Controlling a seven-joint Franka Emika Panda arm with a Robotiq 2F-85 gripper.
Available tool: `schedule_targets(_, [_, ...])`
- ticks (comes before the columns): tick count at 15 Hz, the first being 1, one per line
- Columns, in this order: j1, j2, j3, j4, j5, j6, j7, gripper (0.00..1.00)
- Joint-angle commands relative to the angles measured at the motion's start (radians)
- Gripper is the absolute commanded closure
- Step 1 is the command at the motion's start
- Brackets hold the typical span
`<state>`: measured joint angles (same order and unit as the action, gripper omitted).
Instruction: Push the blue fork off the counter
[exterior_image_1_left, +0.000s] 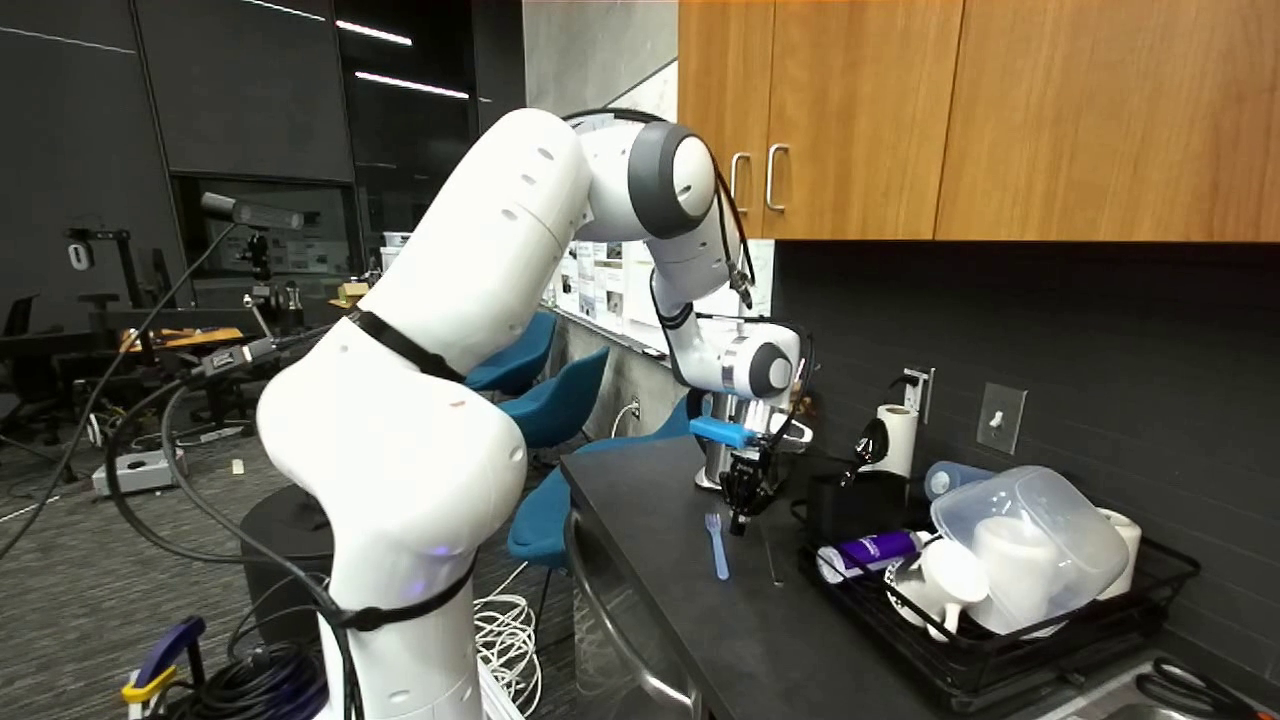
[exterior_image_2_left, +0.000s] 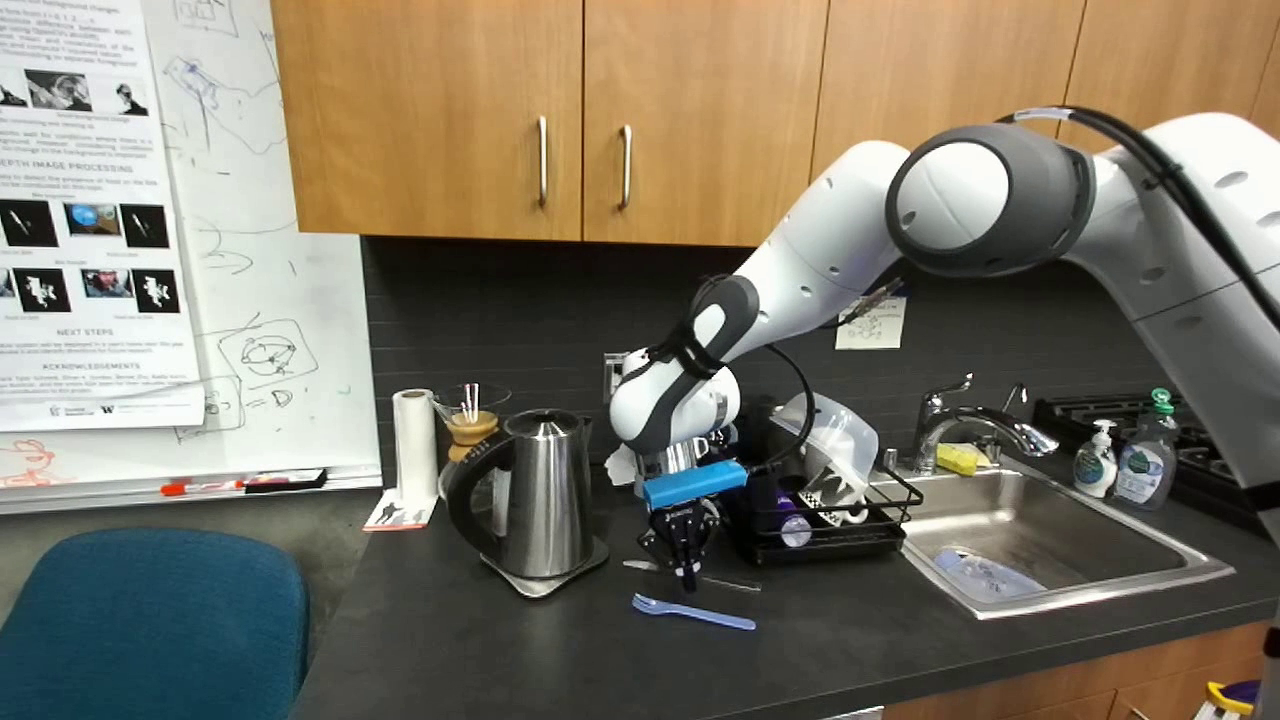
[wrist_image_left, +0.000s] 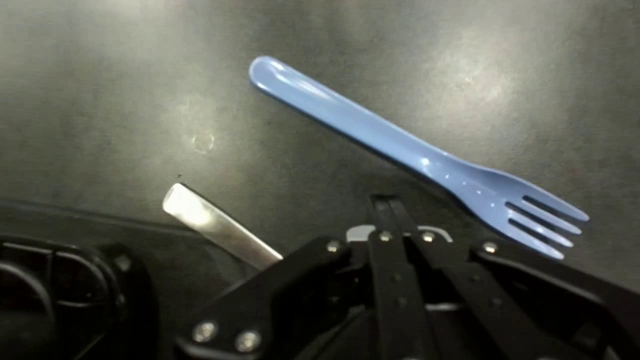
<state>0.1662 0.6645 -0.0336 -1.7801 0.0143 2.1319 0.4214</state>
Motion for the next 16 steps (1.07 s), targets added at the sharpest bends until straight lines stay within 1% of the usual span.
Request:
schedule_targets(1, [0.027,0.024,-0.03,0.011,-0.044,0.023,0.062,1.0])
schedule_targets(8, [0.039,0.028,-0.028,0.01,-0.047,0.014,0.087,1.0])
schedule_targets(16, [0.061,0.018,-0.011,0.012,-0.04,0.001,0.078,1.0])
